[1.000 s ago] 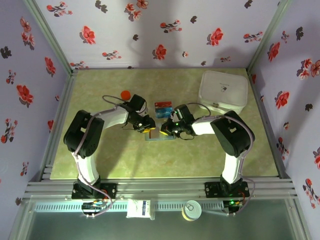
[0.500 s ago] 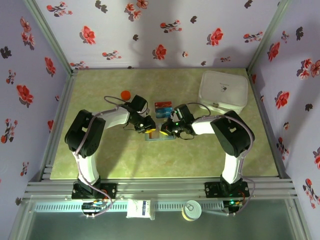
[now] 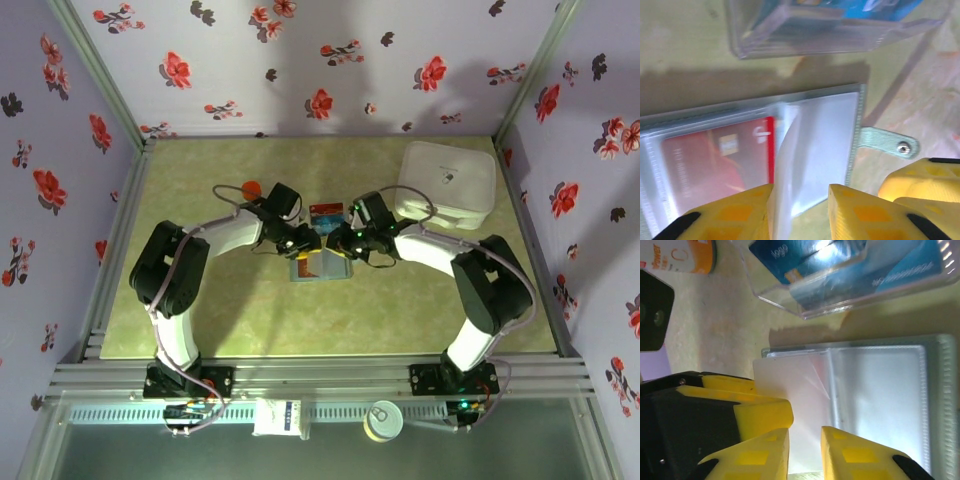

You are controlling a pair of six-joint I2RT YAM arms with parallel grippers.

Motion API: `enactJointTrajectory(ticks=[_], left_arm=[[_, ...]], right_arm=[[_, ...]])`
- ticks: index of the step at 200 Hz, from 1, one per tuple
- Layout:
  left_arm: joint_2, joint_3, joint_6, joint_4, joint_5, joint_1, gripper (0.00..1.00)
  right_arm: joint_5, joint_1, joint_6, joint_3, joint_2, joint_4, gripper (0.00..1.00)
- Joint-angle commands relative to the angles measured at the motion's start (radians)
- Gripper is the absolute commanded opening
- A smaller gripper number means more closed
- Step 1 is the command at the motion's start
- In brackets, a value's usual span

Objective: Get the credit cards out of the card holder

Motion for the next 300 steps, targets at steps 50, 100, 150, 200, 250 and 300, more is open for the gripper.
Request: enactJointTrajectory(ticks=[50,100,150,200,250,300], left_arm=[[0.121,0.144,-0.013,-0.028,0.044,-0.072,0.42],[0.178,0.163,-0.014,-0.014,0.042,-0.094,0.48],[0.188,0.153,0.003,-0.03,0.046,-0.11,0.51],[0.151,0.112,0.004,-0.033,0.047,-0.123,0.51],[0.116,0.129,-0.01,-0.008,0.034,-0.122,0.51],[0.036,0.085,0.029,-0.044,-0.041,-0.08,0.49]], right_arm=[[0.273,-0.063,-0.216,0.086,-0.062,-0.383,0.32],[0.275,-0.08,-0.222,0.072,-0.084,-0.391,0.35],[0.257,-0.08,-0.211,0.066,-0.086,-0.377,0.36],[0.237,-0.08,-0.196,0.058,-0.088,-0.357,0.36],[0.221,-0.08,-0.197,0.067,-0.091,-0.352,0.36],[0.162,-0.069,-0.176,0.084,-0.08,-0.31,0.35]])
